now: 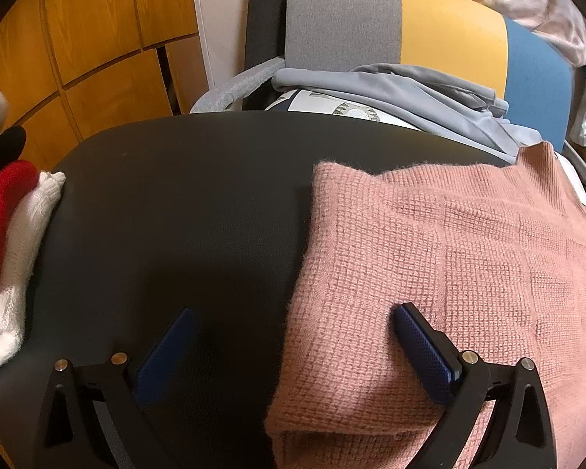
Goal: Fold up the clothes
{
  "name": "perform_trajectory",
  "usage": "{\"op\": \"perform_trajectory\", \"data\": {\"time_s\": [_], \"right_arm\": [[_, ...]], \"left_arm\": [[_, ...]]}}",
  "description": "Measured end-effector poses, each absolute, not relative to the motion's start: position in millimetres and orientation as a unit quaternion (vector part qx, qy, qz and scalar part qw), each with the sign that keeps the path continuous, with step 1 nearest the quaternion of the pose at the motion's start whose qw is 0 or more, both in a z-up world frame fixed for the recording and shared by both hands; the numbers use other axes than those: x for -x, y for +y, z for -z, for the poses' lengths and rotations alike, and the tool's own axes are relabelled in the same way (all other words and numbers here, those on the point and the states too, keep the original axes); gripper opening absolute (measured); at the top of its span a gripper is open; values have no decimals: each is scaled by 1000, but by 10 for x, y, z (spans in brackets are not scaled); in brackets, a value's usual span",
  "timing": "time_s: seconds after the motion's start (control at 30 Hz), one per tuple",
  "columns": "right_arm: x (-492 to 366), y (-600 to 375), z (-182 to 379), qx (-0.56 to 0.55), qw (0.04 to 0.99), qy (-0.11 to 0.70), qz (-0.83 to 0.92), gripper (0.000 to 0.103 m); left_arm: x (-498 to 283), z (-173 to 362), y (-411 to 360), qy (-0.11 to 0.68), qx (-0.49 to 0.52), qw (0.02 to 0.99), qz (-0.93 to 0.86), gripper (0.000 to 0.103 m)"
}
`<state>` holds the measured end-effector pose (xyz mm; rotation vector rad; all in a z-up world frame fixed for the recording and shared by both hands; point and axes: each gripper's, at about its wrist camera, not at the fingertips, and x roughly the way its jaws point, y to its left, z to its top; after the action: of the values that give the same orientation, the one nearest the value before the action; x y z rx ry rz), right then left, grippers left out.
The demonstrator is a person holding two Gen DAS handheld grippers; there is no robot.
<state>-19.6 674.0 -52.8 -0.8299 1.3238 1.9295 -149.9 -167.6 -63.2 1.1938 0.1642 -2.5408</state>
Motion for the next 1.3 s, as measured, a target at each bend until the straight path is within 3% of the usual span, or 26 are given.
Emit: {"op": "perform_trajectory", "data": {"time_s": [0.03,0.13,0.43,0.63,0.83,1.07,1.3], "right_arm": [[220,6774,571,313,315,513,-735,10],[176,6763,561,292,290,532,-740,6],[368,6369,-367,227,210,514,-800,6],[873,5587,-1236,214,89,471,-851,6],[1248,4426,-1702,226,-36,431,-873,6],[1603,3189,-1517,284,-129,404,-860,6],[1717,2125,-800,367,-188,340,-845,6]], "left_arm": [[1498,634,-1681,59,-419,163,891,103],[1505,642,-1701,63,-420,161,891,103],[1505,670,-1742,87,-423,151,889,103],[1505,678,-1752,96,-423,149,889,103],[1478,679,-1753,101,-422,148,889,103],[1443,676,-1753,106,-421,147,889,103],[1445,670,-1751,106,-421,146,889,103]]}}
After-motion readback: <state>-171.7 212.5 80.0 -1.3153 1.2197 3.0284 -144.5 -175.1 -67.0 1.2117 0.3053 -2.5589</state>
